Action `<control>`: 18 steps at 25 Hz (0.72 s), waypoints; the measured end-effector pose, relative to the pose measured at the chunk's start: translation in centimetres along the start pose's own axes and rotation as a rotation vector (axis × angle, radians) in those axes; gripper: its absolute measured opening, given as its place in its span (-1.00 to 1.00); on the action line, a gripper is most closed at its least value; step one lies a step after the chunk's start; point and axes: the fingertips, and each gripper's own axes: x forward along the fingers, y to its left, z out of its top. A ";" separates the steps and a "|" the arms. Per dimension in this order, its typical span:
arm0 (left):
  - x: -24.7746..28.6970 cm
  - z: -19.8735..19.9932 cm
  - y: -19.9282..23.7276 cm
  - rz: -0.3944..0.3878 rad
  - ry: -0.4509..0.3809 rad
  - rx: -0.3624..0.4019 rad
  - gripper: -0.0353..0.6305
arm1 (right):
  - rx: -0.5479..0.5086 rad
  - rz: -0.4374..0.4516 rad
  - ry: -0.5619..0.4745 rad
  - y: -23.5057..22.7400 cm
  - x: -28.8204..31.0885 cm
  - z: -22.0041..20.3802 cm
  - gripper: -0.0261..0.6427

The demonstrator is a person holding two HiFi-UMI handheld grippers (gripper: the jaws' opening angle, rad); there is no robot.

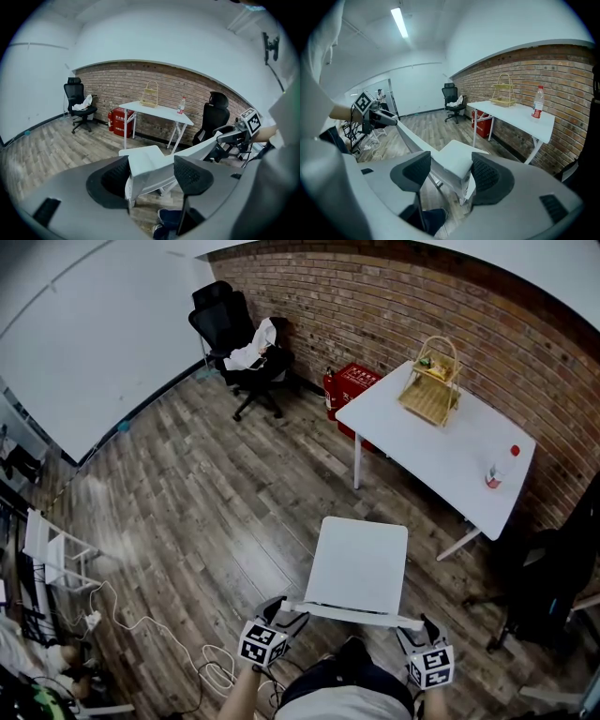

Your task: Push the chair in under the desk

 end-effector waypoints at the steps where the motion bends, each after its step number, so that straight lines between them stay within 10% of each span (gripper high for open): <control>1: 0.1 0.1 0.2 0.004 0.002 -0.007 0.02 | 0.000 0.006 -0.002 0.0 0.1 0.3 -0.09; 18: 3.8 3.0 -0.1 0.020 0.007 -0.045 0.04 | -0.014 0.025 0.013 -4.4 1.6 2.3 -0.12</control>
